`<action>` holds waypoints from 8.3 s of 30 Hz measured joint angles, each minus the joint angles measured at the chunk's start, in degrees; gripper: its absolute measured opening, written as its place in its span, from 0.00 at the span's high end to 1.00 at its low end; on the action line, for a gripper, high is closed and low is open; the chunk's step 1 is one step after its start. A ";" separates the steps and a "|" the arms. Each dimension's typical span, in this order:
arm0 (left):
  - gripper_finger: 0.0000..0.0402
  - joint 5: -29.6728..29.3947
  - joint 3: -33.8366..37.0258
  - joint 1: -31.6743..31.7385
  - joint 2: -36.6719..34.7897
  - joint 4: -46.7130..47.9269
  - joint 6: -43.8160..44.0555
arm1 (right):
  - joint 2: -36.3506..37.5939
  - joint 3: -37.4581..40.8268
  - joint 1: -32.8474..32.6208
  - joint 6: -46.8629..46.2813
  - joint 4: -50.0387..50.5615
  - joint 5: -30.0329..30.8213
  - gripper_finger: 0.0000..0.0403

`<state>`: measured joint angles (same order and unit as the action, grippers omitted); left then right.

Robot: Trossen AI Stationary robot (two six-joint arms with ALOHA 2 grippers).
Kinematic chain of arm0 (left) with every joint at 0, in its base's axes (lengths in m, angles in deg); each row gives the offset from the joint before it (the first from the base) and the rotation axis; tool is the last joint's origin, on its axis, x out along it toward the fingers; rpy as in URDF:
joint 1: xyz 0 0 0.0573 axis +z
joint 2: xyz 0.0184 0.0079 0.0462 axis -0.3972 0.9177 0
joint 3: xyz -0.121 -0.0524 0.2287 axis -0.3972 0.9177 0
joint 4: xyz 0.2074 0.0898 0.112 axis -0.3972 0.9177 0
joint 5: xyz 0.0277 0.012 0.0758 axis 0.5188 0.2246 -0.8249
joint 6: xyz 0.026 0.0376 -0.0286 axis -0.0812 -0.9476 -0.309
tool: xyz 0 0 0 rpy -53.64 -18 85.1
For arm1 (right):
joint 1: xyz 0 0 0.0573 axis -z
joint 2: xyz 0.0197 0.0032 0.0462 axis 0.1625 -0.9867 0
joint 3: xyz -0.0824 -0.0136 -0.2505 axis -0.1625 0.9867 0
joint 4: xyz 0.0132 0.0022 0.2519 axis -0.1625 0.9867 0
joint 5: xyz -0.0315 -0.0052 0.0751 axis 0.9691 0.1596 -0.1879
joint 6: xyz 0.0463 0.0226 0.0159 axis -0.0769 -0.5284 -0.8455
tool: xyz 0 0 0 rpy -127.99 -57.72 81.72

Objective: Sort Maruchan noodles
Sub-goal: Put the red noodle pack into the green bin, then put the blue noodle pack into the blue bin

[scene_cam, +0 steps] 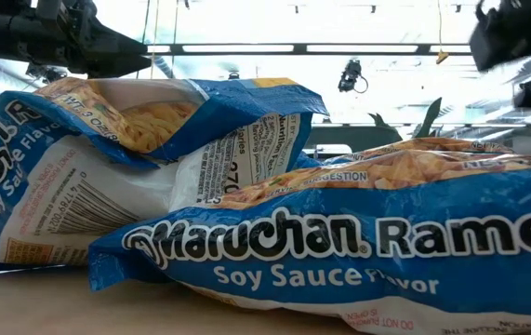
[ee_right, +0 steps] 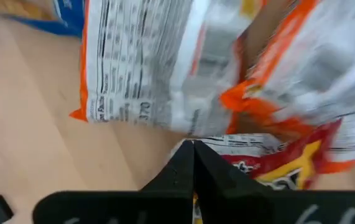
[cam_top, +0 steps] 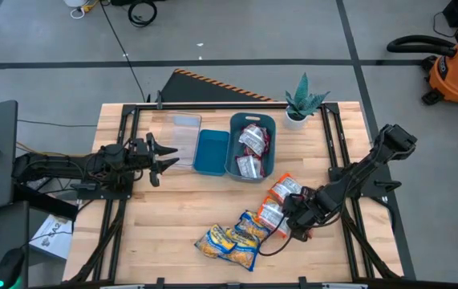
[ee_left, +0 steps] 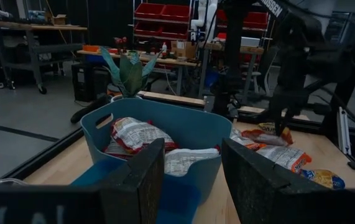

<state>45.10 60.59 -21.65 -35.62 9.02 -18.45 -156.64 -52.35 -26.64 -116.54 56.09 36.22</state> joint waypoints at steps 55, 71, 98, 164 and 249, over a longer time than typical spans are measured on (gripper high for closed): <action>0.59 -0.04 0.00 0.00 -0.01 -0.02 4.50 | 0.04 3.10 41.83 55.20 -46.00 9.83 0.96; 0.59 -0.48 0.00 0.00 -0.01 -0.02 4.41 | 0.07 -9.17 37.56 44.60 -9.88 5.56 0.90; 0.60 10.01 -4.14 -12.73 9.29 9.15 12.01 | 5.84 -10.72 13.26 23.51 5.93 27.18 0.90; 0.35 -14.80 -25.83 -46.31 65.51 -2.63 14.99 | 18.67 12.68 23.25 39.51 -42.34 29.07 0.90; 0.82 -21.59 -61.57 -30.82 77.73 59.47 -3.78 | 18.64 12.73 19.45 42.99 -42.57 29.33 0.90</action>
<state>23.50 -0.98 -52.46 42.11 68.49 -22.23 -138.00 -39.63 -7.18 -73.55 13.53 65.55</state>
